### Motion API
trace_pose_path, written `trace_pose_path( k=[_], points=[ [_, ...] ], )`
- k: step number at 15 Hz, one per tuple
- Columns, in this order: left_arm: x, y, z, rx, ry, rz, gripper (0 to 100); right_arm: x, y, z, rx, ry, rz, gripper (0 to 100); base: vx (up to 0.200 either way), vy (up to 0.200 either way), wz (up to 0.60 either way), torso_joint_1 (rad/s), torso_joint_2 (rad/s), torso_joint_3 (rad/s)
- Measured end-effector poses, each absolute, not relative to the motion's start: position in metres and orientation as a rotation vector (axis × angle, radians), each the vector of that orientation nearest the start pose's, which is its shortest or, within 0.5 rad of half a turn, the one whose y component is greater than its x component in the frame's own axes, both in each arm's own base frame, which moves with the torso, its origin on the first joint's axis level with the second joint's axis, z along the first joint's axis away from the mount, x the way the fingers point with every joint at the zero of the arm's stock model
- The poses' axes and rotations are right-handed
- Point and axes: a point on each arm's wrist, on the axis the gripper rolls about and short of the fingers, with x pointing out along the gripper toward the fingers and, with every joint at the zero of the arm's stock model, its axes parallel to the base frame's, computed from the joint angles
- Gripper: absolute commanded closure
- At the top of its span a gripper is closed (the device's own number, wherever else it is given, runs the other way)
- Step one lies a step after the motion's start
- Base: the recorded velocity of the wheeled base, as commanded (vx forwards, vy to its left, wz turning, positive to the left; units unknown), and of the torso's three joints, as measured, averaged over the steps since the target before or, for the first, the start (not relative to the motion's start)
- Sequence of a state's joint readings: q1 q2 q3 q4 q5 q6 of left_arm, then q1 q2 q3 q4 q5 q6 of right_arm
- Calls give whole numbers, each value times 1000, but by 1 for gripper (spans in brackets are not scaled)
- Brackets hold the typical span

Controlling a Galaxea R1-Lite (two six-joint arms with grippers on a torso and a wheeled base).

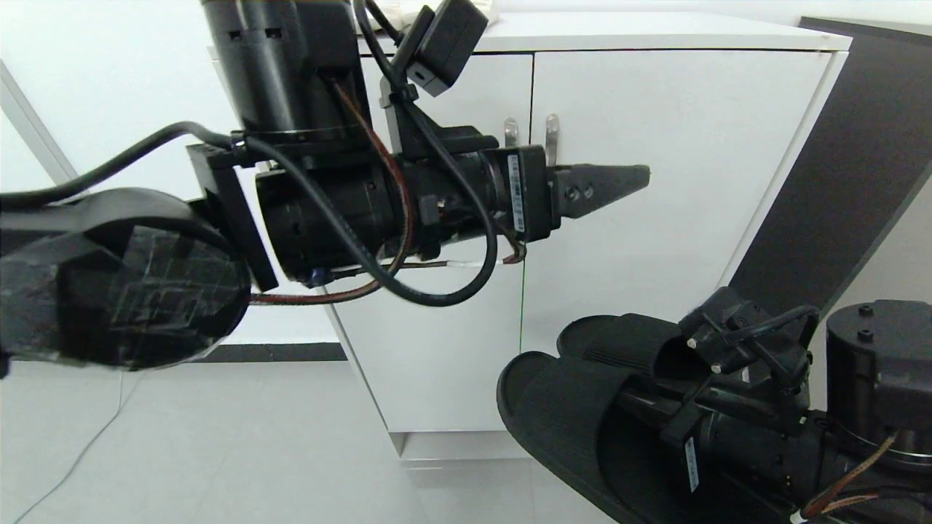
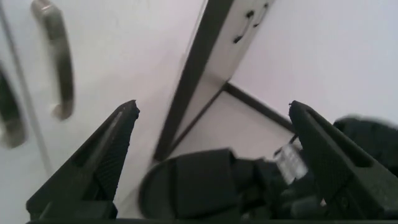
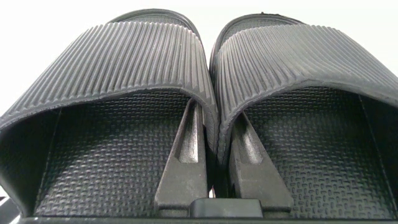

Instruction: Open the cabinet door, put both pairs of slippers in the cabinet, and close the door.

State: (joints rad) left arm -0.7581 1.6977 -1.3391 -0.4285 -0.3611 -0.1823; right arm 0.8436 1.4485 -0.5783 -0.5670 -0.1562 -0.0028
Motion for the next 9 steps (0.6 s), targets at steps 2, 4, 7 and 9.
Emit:
trace_pose_path(
  k=[2,4,7,9],
  points=[
    [243,-240,323,-257,66,-1171,0,156,170,182,-150,270,683,100,0,0,0,0,0,0],
    [255,-243,321,-269,83,-1169,0,156,170,182,-151,270,683,100,0,0,0,0,0,0],
    [275,-240,313,-264,94,-1119,0,156,170,182,-151,272,686,100,0,0,0,0,0,0],
    [285,-236,309,-264,99,-1089,0,156,170,182,-151,272,687,100,0,0,0,0,0,0]
  ],
)
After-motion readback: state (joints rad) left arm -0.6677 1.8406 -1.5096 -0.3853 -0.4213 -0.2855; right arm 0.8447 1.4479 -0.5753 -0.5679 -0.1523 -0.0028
